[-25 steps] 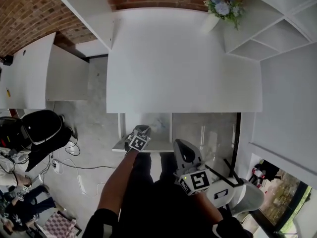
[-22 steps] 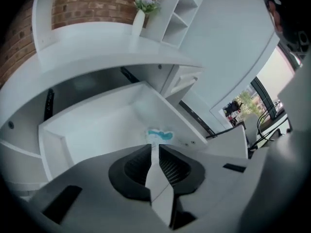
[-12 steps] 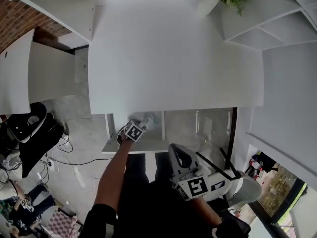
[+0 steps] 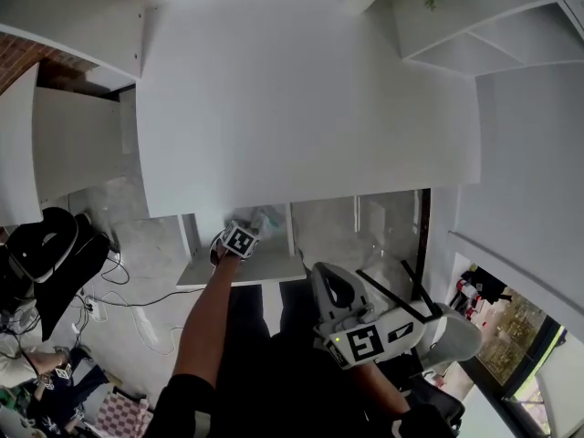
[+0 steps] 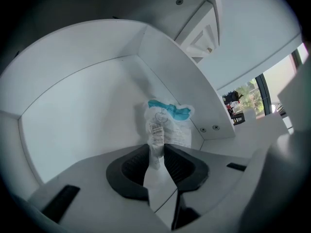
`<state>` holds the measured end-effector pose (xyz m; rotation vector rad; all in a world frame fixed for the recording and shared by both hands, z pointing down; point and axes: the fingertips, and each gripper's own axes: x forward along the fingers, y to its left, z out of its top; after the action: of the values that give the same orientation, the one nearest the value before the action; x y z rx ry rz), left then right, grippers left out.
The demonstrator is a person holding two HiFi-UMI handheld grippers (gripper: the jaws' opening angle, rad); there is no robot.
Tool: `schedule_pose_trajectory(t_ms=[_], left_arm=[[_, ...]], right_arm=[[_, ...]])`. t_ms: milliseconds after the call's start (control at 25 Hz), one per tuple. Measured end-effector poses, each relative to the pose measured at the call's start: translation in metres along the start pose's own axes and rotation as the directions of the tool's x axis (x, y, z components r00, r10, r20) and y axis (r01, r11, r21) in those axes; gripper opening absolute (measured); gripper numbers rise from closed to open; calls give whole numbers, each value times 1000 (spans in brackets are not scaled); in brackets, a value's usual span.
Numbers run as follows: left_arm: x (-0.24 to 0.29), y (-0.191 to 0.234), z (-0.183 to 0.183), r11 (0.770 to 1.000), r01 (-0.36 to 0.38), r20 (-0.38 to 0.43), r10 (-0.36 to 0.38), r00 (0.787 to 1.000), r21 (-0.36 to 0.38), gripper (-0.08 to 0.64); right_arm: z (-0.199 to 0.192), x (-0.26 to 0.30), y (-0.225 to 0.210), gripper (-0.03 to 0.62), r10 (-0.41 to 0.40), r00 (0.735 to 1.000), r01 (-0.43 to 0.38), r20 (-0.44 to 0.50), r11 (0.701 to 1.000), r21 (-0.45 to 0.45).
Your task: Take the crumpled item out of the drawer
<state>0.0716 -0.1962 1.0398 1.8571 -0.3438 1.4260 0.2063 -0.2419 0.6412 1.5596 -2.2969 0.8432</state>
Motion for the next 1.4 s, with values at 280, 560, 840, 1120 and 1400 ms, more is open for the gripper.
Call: schedule_pose_trajectory(t_ms=[280, 560, 840, 1120, 1400], left_arm=[[-4, -4, -7, 1000, 11, -11, -11, 1000, -6, 77], [-42, -6, -9, 996, 7, 48, -11, 999, 87, 72], [-137, -7, -13, 996, -45, 232, 25, 972, 80, 71], [-251, -33, -42, 995, -78, 466, 94, 880, -55, 71], [-404, -71, -29, 956, -184, 782, 294, 550, -230, 69]], right_arm=[[-5, 4, 0, 14, -3, 1000, 3, 0, 1000, -14], [-2, 4, 14, 14, 21, 1000, -21, -5, 998, -54], [12, -5, 40, 14, 37, 999, -36, 11, 997, -75], [44, -22, 78, 14, 54, 996, -45, 70, 991, -127], [88, -43, 112, 14, 79, 981, -44, 178, 980, -193]])
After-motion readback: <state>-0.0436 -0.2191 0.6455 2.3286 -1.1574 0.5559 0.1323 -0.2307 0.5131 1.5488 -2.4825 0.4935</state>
